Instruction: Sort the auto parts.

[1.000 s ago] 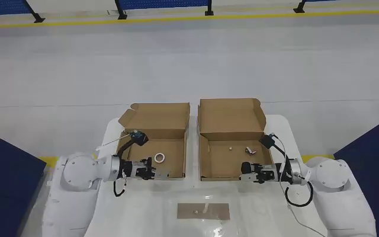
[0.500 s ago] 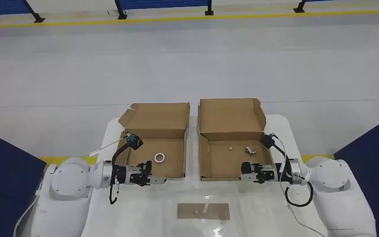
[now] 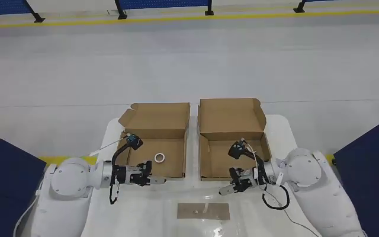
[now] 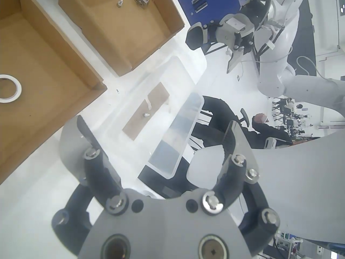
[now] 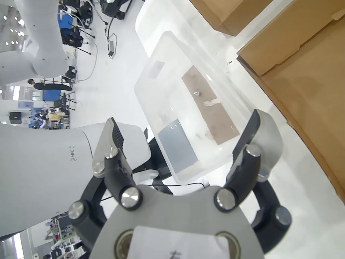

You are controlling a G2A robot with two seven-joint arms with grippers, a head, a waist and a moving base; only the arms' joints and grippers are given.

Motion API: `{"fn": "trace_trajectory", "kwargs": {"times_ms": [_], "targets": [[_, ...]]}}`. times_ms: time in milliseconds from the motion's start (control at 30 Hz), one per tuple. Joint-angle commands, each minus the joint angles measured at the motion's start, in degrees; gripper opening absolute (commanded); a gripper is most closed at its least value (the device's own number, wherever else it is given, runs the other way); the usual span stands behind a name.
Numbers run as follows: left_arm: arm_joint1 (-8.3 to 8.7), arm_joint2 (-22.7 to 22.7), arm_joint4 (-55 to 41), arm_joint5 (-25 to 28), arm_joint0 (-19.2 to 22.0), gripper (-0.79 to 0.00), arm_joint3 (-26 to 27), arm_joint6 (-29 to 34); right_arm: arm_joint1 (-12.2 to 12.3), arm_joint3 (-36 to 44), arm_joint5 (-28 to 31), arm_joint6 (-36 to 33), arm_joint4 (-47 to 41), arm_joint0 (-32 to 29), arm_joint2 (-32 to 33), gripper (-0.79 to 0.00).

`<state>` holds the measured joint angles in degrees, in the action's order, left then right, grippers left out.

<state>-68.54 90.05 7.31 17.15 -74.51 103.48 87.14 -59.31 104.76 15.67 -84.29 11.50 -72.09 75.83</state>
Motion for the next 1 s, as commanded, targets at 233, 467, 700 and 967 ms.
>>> {"fn": "trace_trajectory", "kwargs": {"times_ms": [233, 467, 700, 967], "targets": [[0.00, 0.00, -0.01, 0.00, 0.00, 0.000, 0.00, 0.00, 0.11, 1.48, 0.38, -1.83, 5.57, 1.65, -3.55, 0.000], [0.00, 0.00, -0.01, 0.00, 0.00, 0.000, 0.00, 0.00, 0.13, 5.21, 1.09, -3.24, 10.53, 2.00, -8.36, 0.000], [0.00, 0.00, -0.01, 0.00, 0.00, 0.000, 0.00, 0.00, 0.34, 6.66, 0.58, -3.72, 16.95, 7.36, -19.50, 0.000], [0.00, 0.00, -0.01, 0.00, 0.00, 0.000, 0.00, 0.00, -0.20, 4.32, -0.08, -3.72, 20.62, 12.02, -28.06, 0.000]]}}
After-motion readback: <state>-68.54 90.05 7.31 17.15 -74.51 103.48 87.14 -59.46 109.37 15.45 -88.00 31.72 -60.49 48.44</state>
